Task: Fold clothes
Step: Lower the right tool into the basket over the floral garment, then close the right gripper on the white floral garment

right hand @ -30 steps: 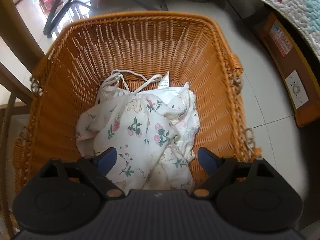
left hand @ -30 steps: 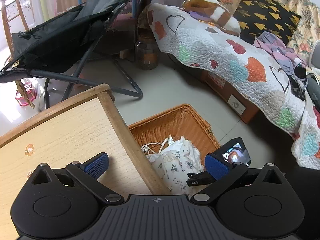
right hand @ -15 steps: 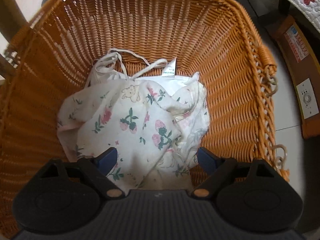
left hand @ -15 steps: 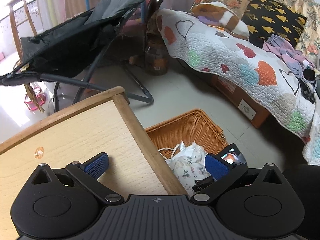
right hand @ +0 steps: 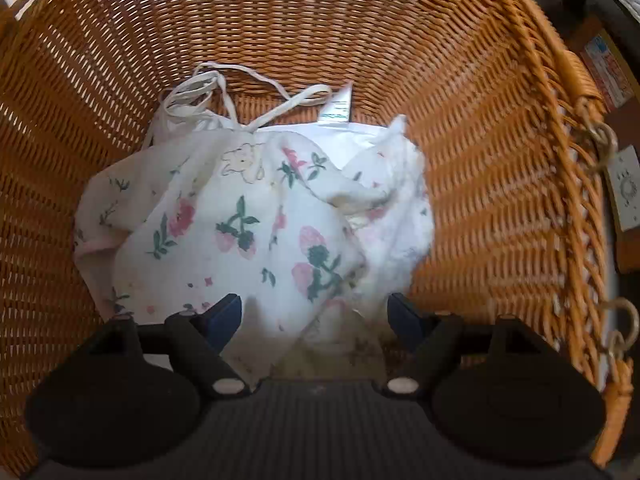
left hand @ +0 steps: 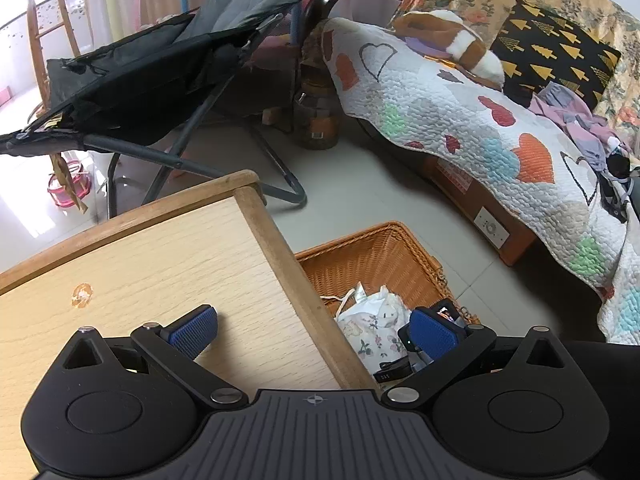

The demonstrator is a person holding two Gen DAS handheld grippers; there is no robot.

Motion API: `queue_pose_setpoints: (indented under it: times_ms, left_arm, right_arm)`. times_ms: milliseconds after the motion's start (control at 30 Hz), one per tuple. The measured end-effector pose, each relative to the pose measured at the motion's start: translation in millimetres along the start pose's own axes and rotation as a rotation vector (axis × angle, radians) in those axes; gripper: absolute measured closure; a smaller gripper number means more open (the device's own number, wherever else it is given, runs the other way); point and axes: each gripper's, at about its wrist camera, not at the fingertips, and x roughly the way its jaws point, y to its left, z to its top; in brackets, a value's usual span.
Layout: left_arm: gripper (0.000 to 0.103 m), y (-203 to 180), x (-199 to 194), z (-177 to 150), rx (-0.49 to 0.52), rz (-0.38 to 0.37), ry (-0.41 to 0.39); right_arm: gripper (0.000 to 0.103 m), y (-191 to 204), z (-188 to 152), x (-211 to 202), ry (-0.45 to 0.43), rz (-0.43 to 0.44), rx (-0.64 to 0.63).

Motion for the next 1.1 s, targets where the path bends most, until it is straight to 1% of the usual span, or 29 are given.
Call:
queue_pose_setpoints:
  times_ms: [167, 367, 500, 567, 600, 633, 667, 733, 767, 800, 833, 933, 1100]
  left_arm:
    - [0.000, 2, 1, -1, 0.000, 0.001, -0.004]
    - [0.000, 1, 2, -1, 0.025, 0.014, -0.011]
    - [0.000, 1, 2, 0, 0.026, 0.014, -0.011]
    - [0.000, 1, 1, 0, 0.030, 0.015, -0.012]
    - [0.000, 1, 1, 0, 0.035, 0.016, -0.013]
    - [0.000, 1, 1, 0, 0.040, 0.018, -0.014]
    - [0.000, 1, 1, -1, 0.043, 0.020, -0.015]
    - [0.000, 0, 1, -2, 0.047, 0.026, -0.015]
    - [0.000, 0, 1, -2, 0.047, 0.028, -0.015]
    - [0.000, 0, 1, -2, 0.048, 0.031, -0.014]
    - [0.000, 0, 0, -2, 0.048, 0.031, -0.012]
    - [0.000, 2, -1, -2, 0.041, 0.032, -0.007]
    - [0.000, 10, -5, -3, 0.000, 0.021, 0.005]
  right_arm:
    - [0.022, 1, 4, 8, 0.007, 0.014, 0.016]
    - [0.022, 5, -1, 27, 0.059, -0.001, -0.017]
    - [0.023, 4, -1, 34, 0.087, 0.003, -0.007]
    - [0.026, 8, -1, 36, 0.095, 0.000, -0.025]
    - [0.031, 10, -1, 36, 0.099, 0.001, -0.035]
    - [0.040, 12, -1, 36, 0.101, 0.002, -0.042]
    - [0.045, 13, -1, 36, 0.104, 0.012, -0.043]
    - [0.066, 15, 1, 34, 0.111, 0.034, -0.040]
    - [0.071, 16, 2, 33, 0.115, 0.039, -0.040]
    - [0.082, 16, 3, 33, 0.119, 0.043, -0.041]
    - [0.087, 16, 3, 31, 0.121, 0.048, -0.040]
    - [0.091, 14, 3, 24, 0.117, 0.064, -0.025]
    - [0.092, 4, 1, 2, 0.106, 0.104, 0.024]
